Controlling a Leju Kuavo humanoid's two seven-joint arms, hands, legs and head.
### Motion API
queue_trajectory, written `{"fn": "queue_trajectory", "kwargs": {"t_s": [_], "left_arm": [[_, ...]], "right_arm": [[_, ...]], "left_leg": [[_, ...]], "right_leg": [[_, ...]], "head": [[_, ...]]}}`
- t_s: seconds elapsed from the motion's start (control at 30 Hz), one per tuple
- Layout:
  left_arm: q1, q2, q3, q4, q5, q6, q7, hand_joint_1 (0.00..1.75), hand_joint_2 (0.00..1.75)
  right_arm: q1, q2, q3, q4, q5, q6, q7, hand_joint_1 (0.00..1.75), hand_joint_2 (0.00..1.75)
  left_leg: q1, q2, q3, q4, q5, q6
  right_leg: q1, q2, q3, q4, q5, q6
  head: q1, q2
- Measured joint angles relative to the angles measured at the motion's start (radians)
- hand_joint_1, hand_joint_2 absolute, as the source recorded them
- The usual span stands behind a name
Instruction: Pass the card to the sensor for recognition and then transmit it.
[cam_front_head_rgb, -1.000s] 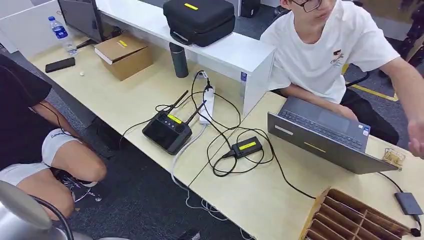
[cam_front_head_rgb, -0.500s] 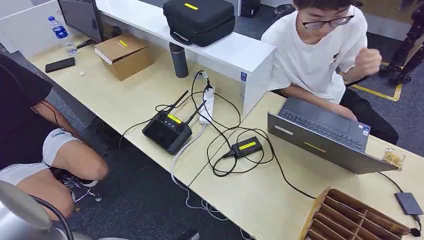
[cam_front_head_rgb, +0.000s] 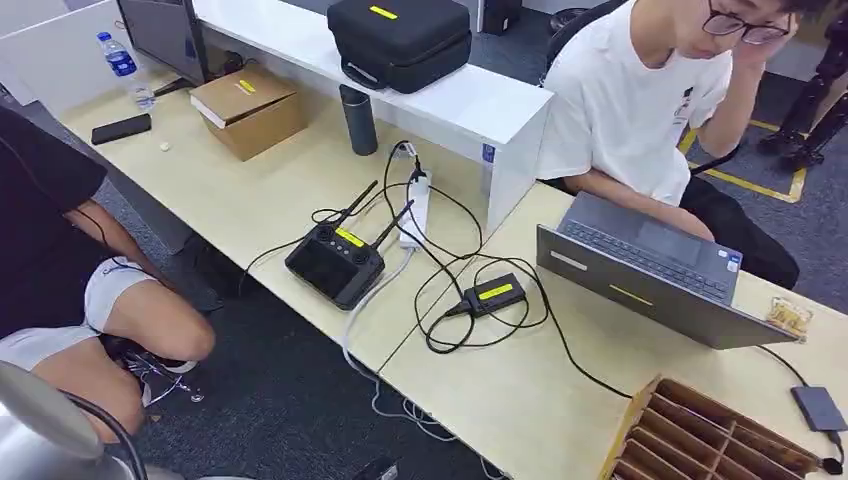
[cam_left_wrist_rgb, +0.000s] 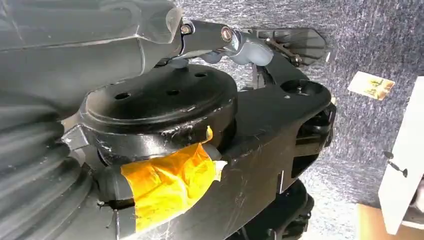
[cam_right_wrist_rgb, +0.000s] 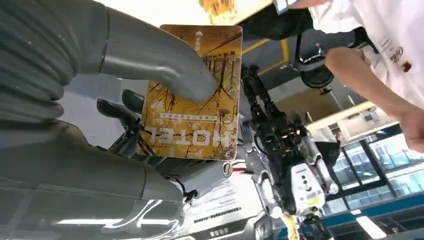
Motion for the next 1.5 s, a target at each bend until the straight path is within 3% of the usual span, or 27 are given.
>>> {"fn": "queue_trajectory", "kwargs": {"t_s": [0.2,0.37,0.53,0.7,0.97,1.5], "left_arm": [[0.001,-0.012,0.0,0.0,0.024,0.039,-0.008,0.0,1.75],[0.0,-0.02,0.0,0.0,0.032,0.068,-0.011,0.0,1.75],[-0.001,-0.025,0.0,0.0,0.037,0.08,-0.011,0.0,1.75],[-0.002,-0.027,0.0,0.0,0.044,0.086,-0.011,0.0,1.75],[-0.003,-0.028,0.0,0.0,0.049,0.088,-0.012,0.0,1.75],[-0.003,-0.028,0.0,0.0,0.049,0.088,-0.01,0.0,1.75]], "right_arm": [[0.294,-0.042,-0.189,-0.11,-0.008,-0.044,-0.09,1.75,1.75],[0.489,-0.048,-0.366,-0.169,-0.003,-0.036,-0.154,1.75,1.75],[0.589,-0.048,-0.49,-0.22,-0.005,-0.015,-0.166,1.75,1.75],[0.646,-0.048,-0.565,-0.25,-0.004,0.008,-0.178,1.75,1.75],[0.693,-0.031,-0.62,-0.264,0.031,0.039,-0.198,1.75,1.75],[0.723,0.029,-0.622,-0.22,0.084,0.053,-0.209,1.75,1.75]], "left_leg": [[0.0,-0.006,-0.002,0.0,-0.001,0.0],[0.0,-0.005,-0.003,0.0,-0.002,0.001],[0.0,-0.004,-0.002,0.0,-0.002,0.001],[0.0,-0.004,-0.002,0.0,-0.002,0.001],[0.0,-0.004,-0.002,0.0,-0.002,0.001],[-0.001,-0.003,-0.002,0.0,-0.002,0.001]], "right_leg": [[0.0,-0.006,0.001,-0.001,-0.002,0.001],[0.0,-0.006,0.0,-0.001,-0.002,0.001],[0.0,-0.005,-0.001,-0.001,-0.002,0.001],[0.0,-0.005,0.0,-0.001,-0.002,0.001],[0.0,-0.004,0.0,-0.001,-0.002,0.001],[0.0,-0.003,-0.001,-0.001,-0.002,0.001]], "head": [[0.0,0.0],[0.0,0.0],[0.0,0.0],[0.0,0.0],[0.0,0.0],[0.0,0.0]]}}
